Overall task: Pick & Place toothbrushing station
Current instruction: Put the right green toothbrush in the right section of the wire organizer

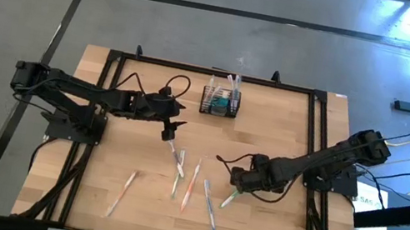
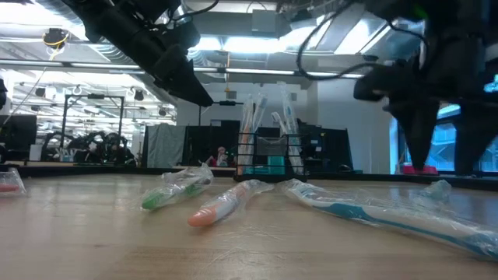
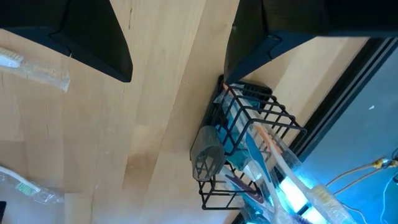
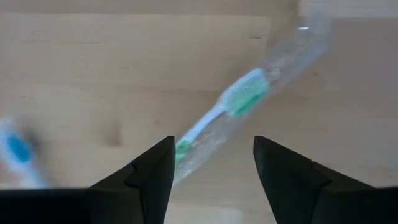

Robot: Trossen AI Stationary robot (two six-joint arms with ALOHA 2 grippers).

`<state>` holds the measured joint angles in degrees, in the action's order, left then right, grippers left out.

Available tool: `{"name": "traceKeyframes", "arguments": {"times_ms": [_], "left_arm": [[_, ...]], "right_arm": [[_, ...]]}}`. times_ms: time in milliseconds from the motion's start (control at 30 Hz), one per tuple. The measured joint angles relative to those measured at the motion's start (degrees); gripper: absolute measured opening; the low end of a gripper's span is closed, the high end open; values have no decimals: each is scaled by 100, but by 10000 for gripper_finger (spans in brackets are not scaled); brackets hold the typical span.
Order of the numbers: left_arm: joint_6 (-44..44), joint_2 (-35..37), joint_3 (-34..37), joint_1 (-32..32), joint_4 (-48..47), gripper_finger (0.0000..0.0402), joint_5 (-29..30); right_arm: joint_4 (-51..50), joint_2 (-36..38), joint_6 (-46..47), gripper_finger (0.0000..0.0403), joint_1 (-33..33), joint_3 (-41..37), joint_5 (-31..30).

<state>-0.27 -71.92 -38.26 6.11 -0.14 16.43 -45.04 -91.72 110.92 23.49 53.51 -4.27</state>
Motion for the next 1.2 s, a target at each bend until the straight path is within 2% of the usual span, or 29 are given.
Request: {"name": "traceKeyframes", "arguments": {"times_ms": [100, 300, 567, 800, 967, 1200], "left_arm": [[0, 0, 0, 0, -2, 251, 0], [0, 0, 0, 0, -2, 251, 0], [0, 0, 0, 0, -2, 251, 0], [0, 0, 0, 0, -1, 251, -1], [-71, 0, 0, 0, -2, 251, -2], [-153, 0, 0, 0, -4, 251, -2]], "right_arm": [[116, -2, 294, 219, 0, -230, 23], [1039, -7, 522, 219, -2, -639, -85], [1148, 20, 564, 219, -75, -940, -103], [1133, 17, -134, 215, -363, -953, -7], [1058, 12, -478, 185, -530, -959, -46], [954, 4, -736, 114, -693, -970, -115]]}}
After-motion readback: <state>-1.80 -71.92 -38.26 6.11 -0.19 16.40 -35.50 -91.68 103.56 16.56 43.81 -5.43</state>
